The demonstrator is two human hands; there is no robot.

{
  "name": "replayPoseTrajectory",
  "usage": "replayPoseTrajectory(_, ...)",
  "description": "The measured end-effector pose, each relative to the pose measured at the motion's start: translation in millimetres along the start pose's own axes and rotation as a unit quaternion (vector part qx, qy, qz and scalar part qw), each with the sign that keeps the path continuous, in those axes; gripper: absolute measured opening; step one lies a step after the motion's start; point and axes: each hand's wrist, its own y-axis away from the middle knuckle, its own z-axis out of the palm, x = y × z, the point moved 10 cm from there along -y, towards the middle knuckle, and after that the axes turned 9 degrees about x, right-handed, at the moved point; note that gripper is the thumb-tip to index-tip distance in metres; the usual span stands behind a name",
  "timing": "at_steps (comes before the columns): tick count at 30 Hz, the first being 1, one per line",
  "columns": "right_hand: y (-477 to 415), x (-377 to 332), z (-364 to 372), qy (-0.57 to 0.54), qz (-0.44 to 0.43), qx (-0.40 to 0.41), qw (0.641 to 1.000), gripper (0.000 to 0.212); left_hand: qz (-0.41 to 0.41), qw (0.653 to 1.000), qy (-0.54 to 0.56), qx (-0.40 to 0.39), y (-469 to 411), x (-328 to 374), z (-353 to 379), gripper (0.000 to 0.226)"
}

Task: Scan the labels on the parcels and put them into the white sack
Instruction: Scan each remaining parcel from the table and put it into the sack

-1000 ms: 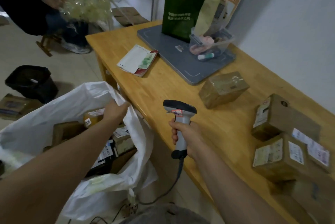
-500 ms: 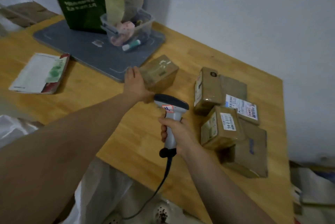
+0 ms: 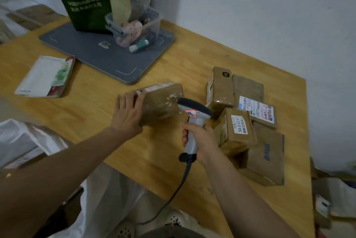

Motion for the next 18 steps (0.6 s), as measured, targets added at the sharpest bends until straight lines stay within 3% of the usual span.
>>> replayPoseTrajectory(4,-1,6,-12,-0.027,-0.014,0.043,0.999,0.011,0.119,0.991,0.046,0.039,69,6,-10,0.097)
replayPoseTrajectory(6,-1,11,-15,-0.027,-0.024,0.061,0.997,0.012,0.107,0.988,0.091,0.061,82,1,-20,0.084)
replayPoseTrajectory(8,1,16,-15,-0.025,-0.034,0.066,0.997,0.011,0.076,0.987,0.129,0.055,80,-4,-25,0.091)
replayPoseTrajectory(11,4,19,-12,-0.017,-0.04,0.058,0.997,0.01,0.029,0.989,0.139,-0.049,69,-7,-8,0.118)
replayPoseTrajectory(13,4,19,-13,-0.015,-0.04,0.057,0.997,0.009,0.022,0.985,0.126,-0.114,63,-7,7,0.122)
replayPoseTrajectory(16,5,22,-14,-0.007,-0.034,0.048,0.998,0.008,0.039,0.978,0.086,-0.186,60,-5,19,0.104)
replayPoseTrajectory(18,8,27,-9,0.001,-0.018,0.021,1.0,0.013,0.051,0.982,0.034,-0.177,58,0,14,0.087)
